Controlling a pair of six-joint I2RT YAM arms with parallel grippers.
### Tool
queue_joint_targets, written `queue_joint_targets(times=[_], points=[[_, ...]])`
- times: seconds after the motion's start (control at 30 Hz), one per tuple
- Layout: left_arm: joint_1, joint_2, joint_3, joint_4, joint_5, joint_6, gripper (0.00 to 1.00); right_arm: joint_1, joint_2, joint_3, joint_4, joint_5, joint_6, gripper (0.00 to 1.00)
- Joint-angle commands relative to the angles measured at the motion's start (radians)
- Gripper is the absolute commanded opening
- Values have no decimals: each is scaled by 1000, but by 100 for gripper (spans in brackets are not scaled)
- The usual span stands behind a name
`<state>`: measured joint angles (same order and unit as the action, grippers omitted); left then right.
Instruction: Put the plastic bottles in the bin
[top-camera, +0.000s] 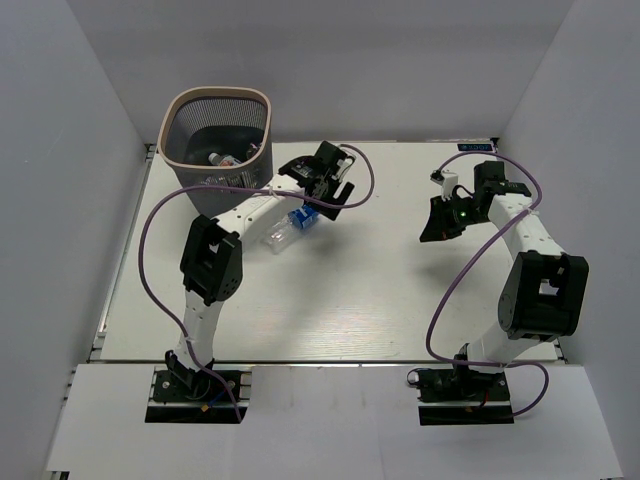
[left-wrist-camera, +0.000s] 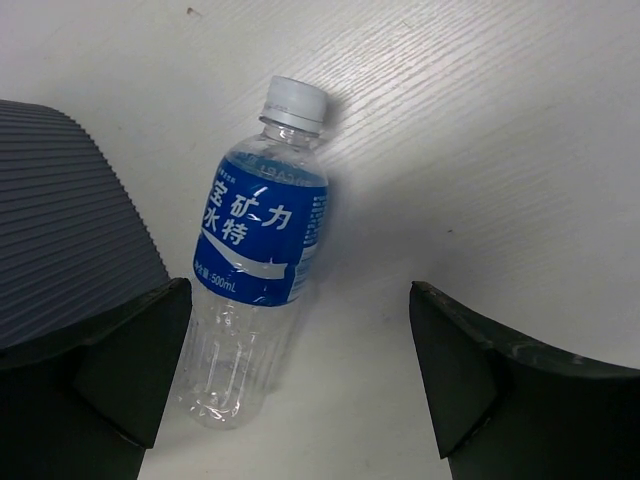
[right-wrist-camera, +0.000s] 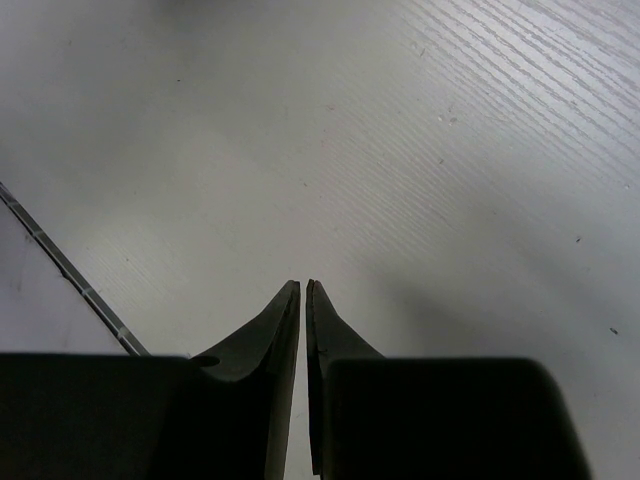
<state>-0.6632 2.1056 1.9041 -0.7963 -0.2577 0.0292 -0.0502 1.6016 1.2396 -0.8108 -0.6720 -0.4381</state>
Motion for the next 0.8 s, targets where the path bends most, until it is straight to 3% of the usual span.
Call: queue_joint_targets(times=[0.0, 0.57, 0.67, 0.77], points=[[-4, -7, 0, 14, -74, 3, 100, 0, 3, 4, -11, -8, -17, 12], [25, 49, -155, 60, -160, 41, 95, 0, 4, -2, -31, -9, -24, 12], [25, 62, -166, 69, -149, 41, 90, 0, -5, -11, -33, -8, -24, 12], [25, 83, -166, 78, -124, 41, 84, 1, -14, -17, -36, -11, -28, 18]])
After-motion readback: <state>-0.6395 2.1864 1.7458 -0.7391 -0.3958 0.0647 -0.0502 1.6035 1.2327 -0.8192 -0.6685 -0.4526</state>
